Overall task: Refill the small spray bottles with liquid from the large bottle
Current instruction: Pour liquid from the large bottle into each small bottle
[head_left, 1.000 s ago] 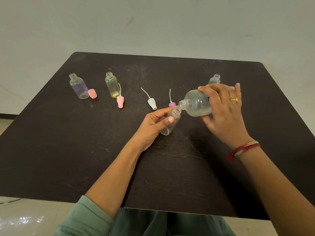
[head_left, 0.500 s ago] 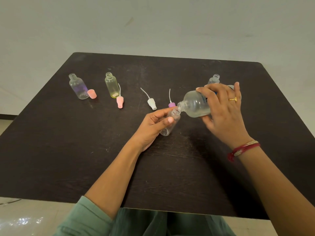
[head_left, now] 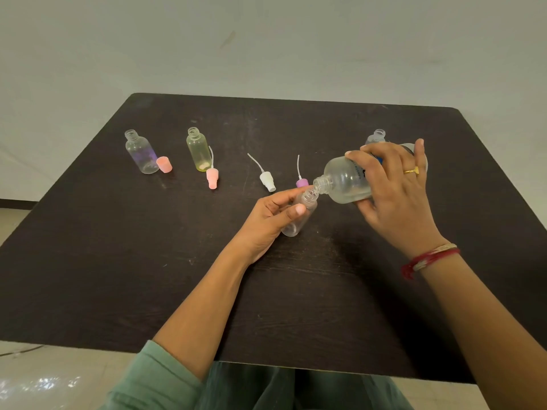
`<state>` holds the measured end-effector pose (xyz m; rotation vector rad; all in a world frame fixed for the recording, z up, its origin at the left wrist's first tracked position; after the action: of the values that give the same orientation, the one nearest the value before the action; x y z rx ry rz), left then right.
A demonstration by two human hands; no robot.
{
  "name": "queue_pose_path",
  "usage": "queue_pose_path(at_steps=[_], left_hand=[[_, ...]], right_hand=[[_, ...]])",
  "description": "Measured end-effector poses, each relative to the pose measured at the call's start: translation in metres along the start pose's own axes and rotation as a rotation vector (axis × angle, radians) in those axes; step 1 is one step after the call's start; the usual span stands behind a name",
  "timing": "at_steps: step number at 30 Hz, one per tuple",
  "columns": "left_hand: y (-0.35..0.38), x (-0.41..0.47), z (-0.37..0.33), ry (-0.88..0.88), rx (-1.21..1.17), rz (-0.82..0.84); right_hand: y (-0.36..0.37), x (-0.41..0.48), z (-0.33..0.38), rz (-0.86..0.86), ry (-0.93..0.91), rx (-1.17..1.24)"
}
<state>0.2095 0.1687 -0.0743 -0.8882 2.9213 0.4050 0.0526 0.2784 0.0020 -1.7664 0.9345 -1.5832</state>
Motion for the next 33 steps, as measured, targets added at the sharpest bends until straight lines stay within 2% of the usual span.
queue_pose_path(at_steps=[33], left_hand=[[-0.0001,0.0012,0.0009,-0.015,-0.034,0.014]], right_hand=[[-0.0034,0.0035,-0.003,-0.013,-0.01,-0.009]])
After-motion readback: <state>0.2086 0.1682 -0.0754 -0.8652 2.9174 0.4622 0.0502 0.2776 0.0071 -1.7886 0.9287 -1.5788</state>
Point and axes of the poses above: each hand's wrist, its own x-axis towards the middle knuckle, its own y-axis out of the palm, z = x × y, the point moved 4 cm from there along x, towards the middle knuckle, and after that the axes turned 10 degrees about -y, right-handed, at the moved point
